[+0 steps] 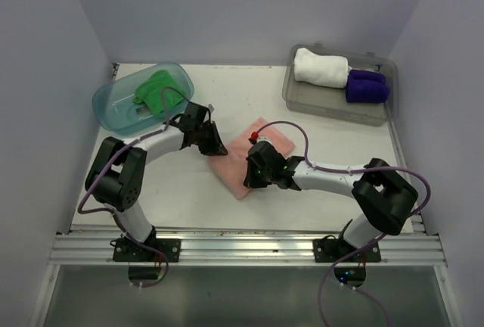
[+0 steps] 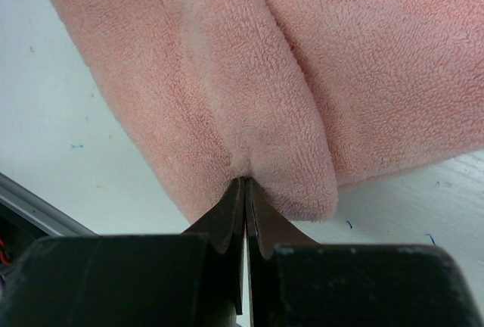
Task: Roll the towels
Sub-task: Roll the towel
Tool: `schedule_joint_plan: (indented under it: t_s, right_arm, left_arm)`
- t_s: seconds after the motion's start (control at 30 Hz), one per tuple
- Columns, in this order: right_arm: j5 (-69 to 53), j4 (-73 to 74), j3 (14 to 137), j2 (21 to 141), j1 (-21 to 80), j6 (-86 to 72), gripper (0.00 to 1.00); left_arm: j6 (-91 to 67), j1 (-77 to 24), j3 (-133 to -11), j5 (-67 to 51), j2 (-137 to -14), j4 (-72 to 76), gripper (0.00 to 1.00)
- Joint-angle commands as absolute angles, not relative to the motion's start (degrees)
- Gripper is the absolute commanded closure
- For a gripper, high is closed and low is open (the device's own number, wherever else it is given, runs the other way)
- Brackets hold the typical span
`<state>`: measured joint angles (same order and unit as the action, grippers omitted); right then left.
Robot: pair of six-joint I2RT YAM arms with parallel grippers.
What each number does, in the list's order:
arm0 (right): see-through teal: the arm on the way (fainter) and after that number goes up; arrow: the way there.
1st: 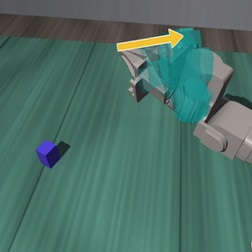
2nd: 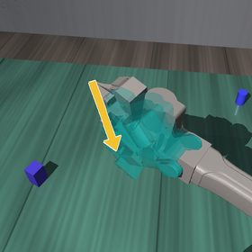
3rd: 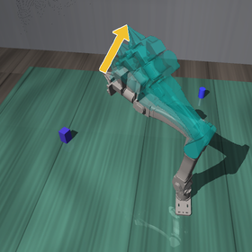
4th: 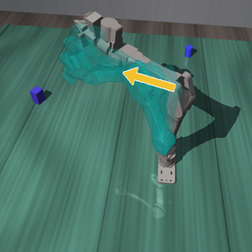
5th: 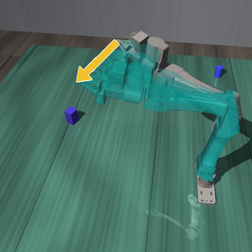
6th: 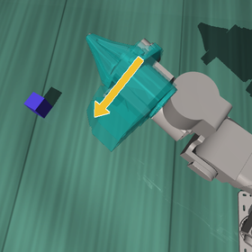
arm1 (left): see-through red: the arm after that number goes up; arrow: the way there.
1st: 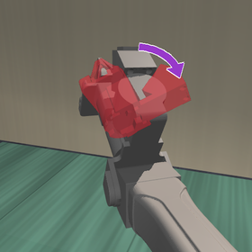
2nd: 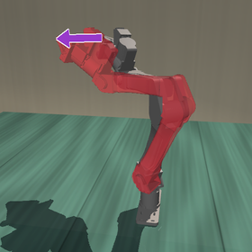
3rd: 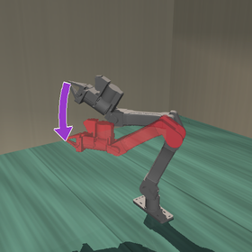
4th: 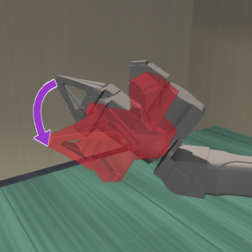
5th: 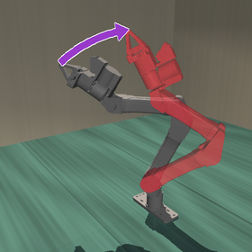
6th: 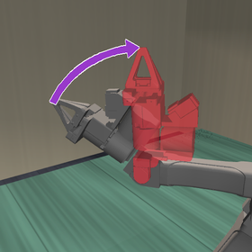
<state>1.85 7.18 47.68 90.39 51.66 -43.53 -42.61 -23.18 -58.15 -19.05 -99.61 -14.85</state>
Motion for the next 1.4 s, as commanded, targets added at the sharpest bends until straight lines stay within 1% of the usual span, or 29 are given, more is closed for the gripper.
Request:
schedule_joint_plan:
  t_s: [0.0, 0.1, 0.23, 0.27, 0.37, 0.47, 0.67, 0.8, 0.93, 0.97, 1.0, 1.03, 1.07, 1.17, 1.23, 1.3, 1.37]
  right_arm:
    - [2.46, 12.92, 47.9, 91.32, 51.86, -43.77, 1.0]
    - [2.72, 12.31, 47.2, 91.32, 51.85, -43.94, 1.0]
    - [2.03, 12.04, 46.93, 91.67, 51.77, -44.47, 1.0]
    - [1.85, 11.95, 47.02, 91.5, 51.85, -44.47, 1.0]
    - [1.41, 12.13, 47.37, 90.79, 51.77, -44.47, 1.0]
    - [1.85, 12.66, 47.9, 90.27, 51.77, -44.03, 1.0]
    - [1.14, 13.09, 48.51, 89.91, 51.77, -43.95, 1.0]
    - [0.19, 13.88, 48.43, 88.51, 51.77, -43.59, 1.0]
    - [-1.58, 13.89, 48.69, 85.0, 51.77, -44.38, 1.0]
    - [-1.32, 13.97, 48.95, 84.12, 51.77, -44.38, 0.99]
    - [-0.97, 15.11, 49.65, 83.5, 51.77, -44.38, 0.96]
    - [1.03, 15.9, 50.27, 82.89, 51.77, -43.51, 0.91]
    - [2.19, 16.78, 50.88, 81.92, 51.77, -43.16, 0.85]
    - [6.15, 19.51, 53.69, 82.17, 51.51, -40.7, 0.79]
    - [6.76, 20.74, 55.8, 83.05, 51.15, -39.3, 0.79]
    - [7.29, 20.92, 57.21, 84.54, 50.72, -38.59, 0.79]
    - [8.34, 21.44, 58.0, 85.42, 50.45, -37.79, 0.8]
  left_arm:
    - [-40.61, -21.62, -62.04, -15.99, -94.93, -18.89, 0.89]
    - [-40.43, -21.18, -64.07, -15.39, -92.38, -20.64, 0.87]
    - [-39.9, -20.92, -66.97, -15.47, -92.2, -23.81, 0.86]
    - [-39.99, -20.83, -66.97, -18.34, -92.37, -23.91, 0.87]
    - [-41.31, -20.83, -65.92, -21.69, -92.29, -23.38, 0.88]
    - [-41.75, -20.92, -63.9, -21.36, -92.55, -22.5, 0.88]
    - [-41.14, -21.01, -63.1, -17.94, -99.92, -20.74, 0.89]
    - [-40.43, -21.09, -64.33, -17.23, -105.9, -20.74, 0.94]
    - [-39.38, -21.36, -66.44, -15.12, -103.98, -22.67, 0.94]
    - [-39.11, -21.36, -67.05, -13.9, -102.41, -24.15, 0.93]
    - [-38.59, -21.27, -67.67, -13.28, -101.61, -24.95, 0.93]
    - [-38.32, -21.36, -68.89, -12.84, -100.73, -25.74, 0.92]
    - [-38.15, -21.44, -69.43, -11.96, -100.03, -27.06, 0.92]
    - [-37.71, -21.53, -70.66, -10.73, -96.34, -29.0, 0.91]
    - [-37.53, -21.62, -70.58, -10.28, -94.84, -29.35, 0.89]
    - [-36.83, -21.71, -70.23, -10.28, -93.43, -29.44, 0.84]
    - [-36.3, -21.97, -70.14, -10.46, -93.08, -30.93, 0.83]
